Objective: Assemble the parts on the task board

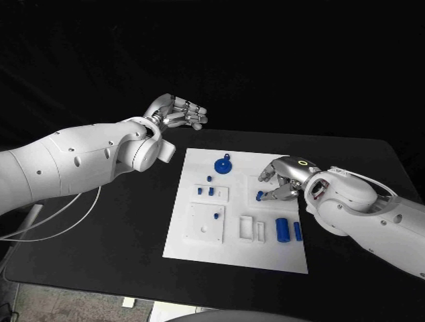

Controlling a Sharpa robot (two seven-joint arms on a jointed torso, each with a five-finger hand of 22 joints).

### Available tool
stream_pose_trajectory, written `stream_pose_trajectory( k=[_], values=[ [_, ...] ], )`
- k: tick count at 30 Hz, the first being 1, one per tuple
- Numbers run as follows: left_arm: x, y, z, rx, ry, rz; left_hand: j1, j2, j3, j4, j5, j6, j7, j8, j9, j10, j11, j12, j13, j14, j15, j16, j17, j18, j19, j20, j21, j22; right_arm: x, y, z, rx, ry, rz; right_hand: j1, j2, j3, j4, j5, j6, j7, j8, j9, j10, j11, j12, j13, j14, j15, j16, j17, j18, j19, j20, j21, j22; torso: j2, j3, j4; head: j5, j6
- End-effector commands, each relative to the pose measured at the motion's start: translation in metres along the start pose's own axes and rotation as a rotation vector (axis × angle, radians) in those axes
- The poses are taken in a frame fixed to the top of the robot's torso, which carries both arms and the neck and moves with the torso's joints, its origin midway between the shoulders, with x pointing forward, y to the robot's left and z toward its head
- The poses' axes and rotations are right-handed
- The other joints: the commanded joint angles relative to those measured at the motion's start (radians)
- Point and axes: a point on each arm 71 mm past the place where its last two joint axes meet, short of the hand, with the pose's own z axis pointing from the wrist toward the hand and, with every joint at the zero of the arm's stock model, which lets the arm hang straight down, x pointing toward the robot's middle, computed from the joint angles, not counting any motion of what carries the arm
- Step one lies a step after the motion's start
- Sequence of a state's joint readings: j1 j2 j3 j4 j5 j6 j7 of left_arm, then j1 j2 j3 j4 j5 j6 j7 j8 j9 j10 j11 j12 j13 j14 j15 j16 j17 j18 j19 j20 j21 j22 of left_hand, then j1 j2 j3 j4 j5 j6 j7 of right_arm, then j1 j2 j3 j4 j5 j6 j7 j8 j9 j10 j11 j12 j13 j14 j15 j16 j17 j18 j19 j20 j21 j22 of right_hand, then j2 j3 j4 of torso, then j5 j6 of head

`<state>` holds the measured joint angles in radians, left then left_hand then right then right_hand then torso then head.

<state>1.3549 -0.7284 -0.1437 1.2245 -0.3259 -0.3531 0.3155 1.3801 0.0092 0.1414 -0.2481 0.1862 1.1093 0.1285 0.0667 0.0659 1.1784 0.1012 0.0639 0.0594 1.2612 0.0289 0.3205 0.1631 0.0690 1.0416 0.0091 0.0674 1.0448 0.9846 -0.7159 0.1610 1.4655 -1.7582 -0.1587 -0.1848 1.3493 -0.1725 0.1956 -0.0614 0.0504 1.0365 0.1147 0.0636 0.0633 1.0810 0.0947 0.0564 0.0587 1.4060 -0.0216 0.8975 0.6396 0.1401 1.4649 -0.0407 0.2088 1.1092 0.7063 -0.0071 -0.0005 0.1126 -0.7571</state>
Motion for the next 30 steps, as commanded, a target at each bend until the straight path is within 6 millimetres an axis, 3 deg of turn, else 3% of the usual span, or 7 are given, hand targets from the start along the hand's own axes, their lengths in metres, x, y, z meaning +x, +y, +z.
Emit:
stream_pose_trajectory(
  k=[1, 7, 9, 14, 15, 20, 30],
  values=[
    [0.002, -0.002, 0.001, 0.008, 0.014, -0.011, -0.001, 0.01, -0.004, 0.0, -0.003, -0.006, 0.002, -0.002, -0.001, -0.009, 0.0, -0.002, -0.001, 0.002, 0.006, -0.004, 0.001, -0.016, 0.002, 0.004, 0.001, -0.001, 0.007, 0.0, 0.001, 0.008, 0.049, -0.036, 0.01, 0.009, 0.013, -0.005, -0.003, -0.002, -0.002, -0.001, 0.0, 0.015, -0.003, 0.005, 0.001, 0.001, 0.006, -0.005, 0.001, 0.003, 0.039, 0.001, 0.004, -0.001, 0.001, -0.0019, 0.0018, -0.001, -0.003],
    [0.002, -0.001, 0.001, 0.008, 0.013, -0.011, -0.001, 0.01, -0.004, 0.0, -0.003, -0.006, 0.002, -0.002, -0.001, -0.009, 0.0, -0.002, -0.001, 0.002, 0.006, -0.004, 0.001, -0.016, 0.002, 0.004, 0.001, -0.001, 0.018, 0.003, 0.003, 0.008, 0.089, -0.058, -0.006, 0.03, 0.096, -0.061, -0.003, 0.017, 0.003, -0.001, -0.001, 0.069, -0.013, 0.003, 0.0, 0.005, 0.0, -0.004, 0.003, -0.002, 0.038, -0.005, 0.015, 0.003, 0.0, -0.0004, -0.0007, 0.003, -0.008],
    [0.002, -0.001, 0.001, 0.008, 0.013, -0.011, -0.001, 0.01, -0.004, 0.0, -0.003, -0.006, 0.002, -0.002, -0.001, -0.009, 0.0, -0.002, -0.001, 0.002, 0.006, -0.004, 0.001, -0.016, 0.002, 0.004, 0.001, -0.001, 0.021, 0.005, 0.004, 0.005, 0.093, -0.06, -0.076, 0.018, 0.2, -0.127, -0.003, 0.021, 0.002, -0.002, -0.001, 0.075, -0.014, 0.003, 0.0, 0.007, -0.001, -0.006, 0.004, -0.006, 0.035, -0.008, 0.025, 0.006, 0.0, -0.0002, -0.0007, 0.003, -0.008],
    [0.002, -0.002, 0.001, 0.008, 0.015, -0.012, -0.001, 0.01, -0.004, 0.0, -0.003, -0.006, 0.002, -0.002, -0.001, -0.009, 0.0, -0.002, -0.001, 0.002, 0.006, -0.004, 0.001, -0.016, 0.002, 0.004, 0.001, -0.001, 0.026, 0.01, 0.006, -0.005, 0.088, -0.061, -0.085, 0.039, 0.267, -0.138, -0.004, 0.036, 0.002, -0.002, -0.001, 0.113, -0.022, 0.002, -0.001, 0.014, -0.004, -0.003, 0.006, -0.007, 0.038, -0.01, 0.031, 0.01, 0.0, -0.0006, 0.001, 0.003, -0.009],
    [0.002, -0.002, 0.001, 0.008, 0.015, -0.012, -0.001, 0.01, -0.004, 0.0, -0.003, -0.006, 0.002, -0.002, -0.001, -0.009, 0.0, -0.002, -0.001, 0.002, 0.006, -0.004, 0.001, -0.016, 0.002, 0.004, 0.001, -0.001, 0.026, 0.01, 0.007, -0.007, 0.086, -0.061, -0.074, 0.068, 0.293, -0.136, -0.003, 0.036, 0.002, -0.002, -0.001, 0.119, -0.026, 0.003, 0.0, 0.014, -0.005, -0.003, 0.006, -0.007, 0.037, -0.011, 0.032, 0.011, 0.0, -0.0006, 0.0013, 0.003, -0.009],
    [0.002, -0.001, 0.001, 0.008, 0.014, -0.011, -0.001, 0.01, -0.004, 0.0, -0.003, -0.006, 0.002, -0.002, -0.001, -0.009, 0.0, -0.002, -0.001, 0.002, 0.006, -0.004, 0.001, -0.016, 0.002, 0.004, 0.001, -0.001, 0.027, 0.012, 0.008, -0.009, 0.075, -0.062, -0.109, 0.06, 0.417, -0.148, -0.004, 0.053, 0.001, -0.001, 0.0, 0.135, -0.029, 0.002, 0.0, 0.015, -0.007, -0.002, 0.01, -0.008, 0.033, -0.014, 0.044, 0.027, -0.001, -0.0013, -0.0009, 0.005, -0.01],
    [0.002, -0.001, 0.001, 0.008, 0.015, -0.012, -0.002, 0.012, -0.004, 0.001, -0.003, -0.006, 0.002, -0.002, -0.001, -0.01, 0.0, -0.002, -0.001, 0.001, 0.006, -0.004, 0.001, -0.016, 0.003, 0.005, 0.002, -0.009, 0.026, 0.013, 0.009, -0.004, 0.033, -0.063, -0.125, 0.066, 0.441, -0.134, -0.003, 0.096, -0.006, 0.002, 0.001, 0.181, -0.042, 0.004, 0.001, 0.023, -0.014, -0.002, 0.01, -0.013, 0.035, -0.018, 0.048, 0.035, -0.001, -0.0011, -0.001, 0.008, -0.011]
  ],
)
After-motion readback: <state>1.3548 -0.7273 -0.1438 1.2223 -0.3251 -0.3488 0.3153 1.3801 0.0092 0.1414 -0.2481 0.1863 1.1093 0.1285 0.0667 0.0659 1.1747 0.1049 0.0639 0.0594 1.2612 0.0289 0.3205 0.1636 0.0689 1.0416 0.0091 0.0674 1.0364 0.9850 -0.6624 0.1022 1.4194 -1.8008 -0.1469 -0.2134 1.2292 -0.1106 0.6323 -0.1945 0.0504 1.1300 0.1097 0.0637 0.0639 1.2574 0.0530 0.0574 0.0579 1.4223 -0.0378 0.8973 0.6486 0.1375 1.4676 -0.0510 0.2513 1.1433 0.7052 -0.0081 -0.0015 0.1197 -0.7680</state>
